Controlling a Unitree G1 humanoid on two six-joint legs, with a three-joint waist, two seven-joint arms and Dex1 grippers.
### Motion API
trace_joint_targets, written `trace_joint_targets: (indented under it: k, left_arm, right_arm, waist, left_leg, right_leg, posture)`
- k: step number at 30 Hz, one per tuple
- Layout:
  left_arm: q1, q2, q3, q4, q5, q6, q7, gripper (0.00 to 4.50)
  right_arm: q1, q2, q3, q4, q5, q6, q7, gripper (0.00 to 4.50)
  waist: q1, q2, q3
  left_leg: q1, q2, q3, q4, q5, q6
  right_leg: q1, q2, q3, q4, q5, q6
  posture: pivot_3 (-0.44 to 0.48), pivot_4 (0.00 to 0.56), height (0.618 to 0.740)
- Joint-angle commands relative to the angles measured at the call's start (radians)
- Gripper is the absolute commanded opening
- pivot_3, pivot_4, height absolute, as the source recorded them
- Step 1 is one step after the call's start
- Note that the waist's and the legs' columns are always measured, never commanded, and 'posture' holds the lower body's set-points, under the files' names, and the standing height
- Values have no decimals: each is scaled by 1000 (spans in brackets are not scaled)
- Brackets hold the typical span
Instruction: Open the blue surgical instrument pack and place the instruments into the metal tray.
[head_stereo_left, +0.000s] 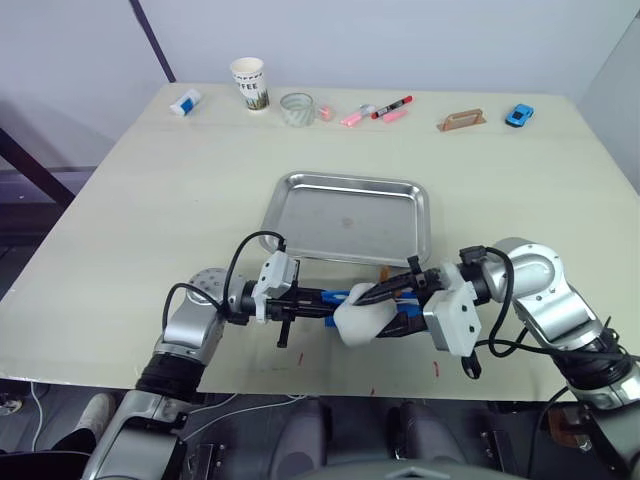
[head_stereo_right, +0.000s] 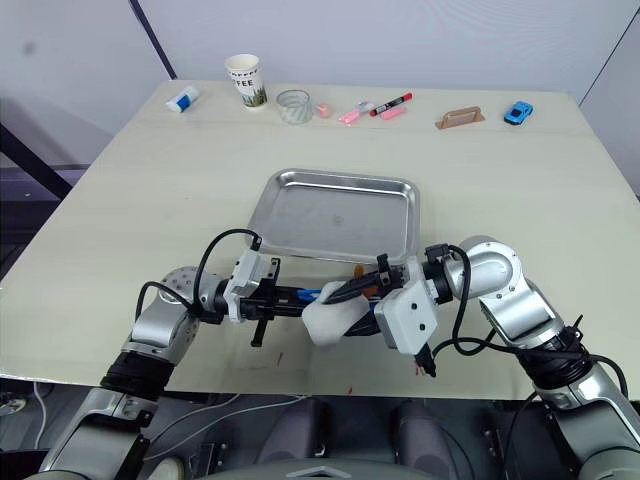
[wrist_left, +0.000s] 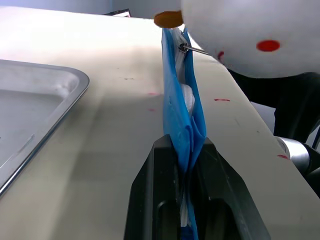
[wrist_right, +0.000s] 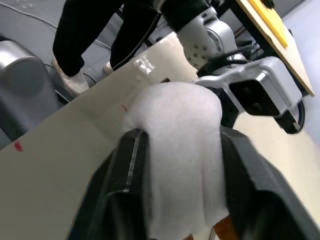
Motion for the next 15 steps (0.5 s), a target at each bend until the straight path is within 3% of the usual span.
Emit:
trace_joint_targets:
  k: [1,4,10,15]
  left_arm:
    - [-10,4,8,10,12,1,2,0]
    - [-13,7,9,14,13,0,0,0]
    - [-22,8,9,29,16,-3,-5,0]
    - [-24,10,10,37,20,-8,-10,0]
  right_arm:
    - [10,-21,-41,23,38,-184,25,3097]
    - [16,-35,-51,52,75,-307,39,4429]
    - [38,-78,-57,79,148,-461,41,4477]
    - [134,-166,-76,36,276,-371,37,4477]
  waist:
    - [0,0,0]
    - [0,0,0]
    - [-1,0,0]
    - [-1,0,0]
  left_leg:
    - [0,0,0,0,0,0]
    - [0,0,0,0,0,0]
    - [0,0,0,0,0,0]
    - [0,0,0,0,0,0]
  right_leg:
    - [0,0,0,0,0,0]
    - [0,0,0,0,0,0]
    - [0,0,0,0,0,0]
    - [0,0,1,0,0,0]
  posture:
    - [0,150,728]
    - [0,150,728]
    - [0,150,728]
    - [0,150,728]
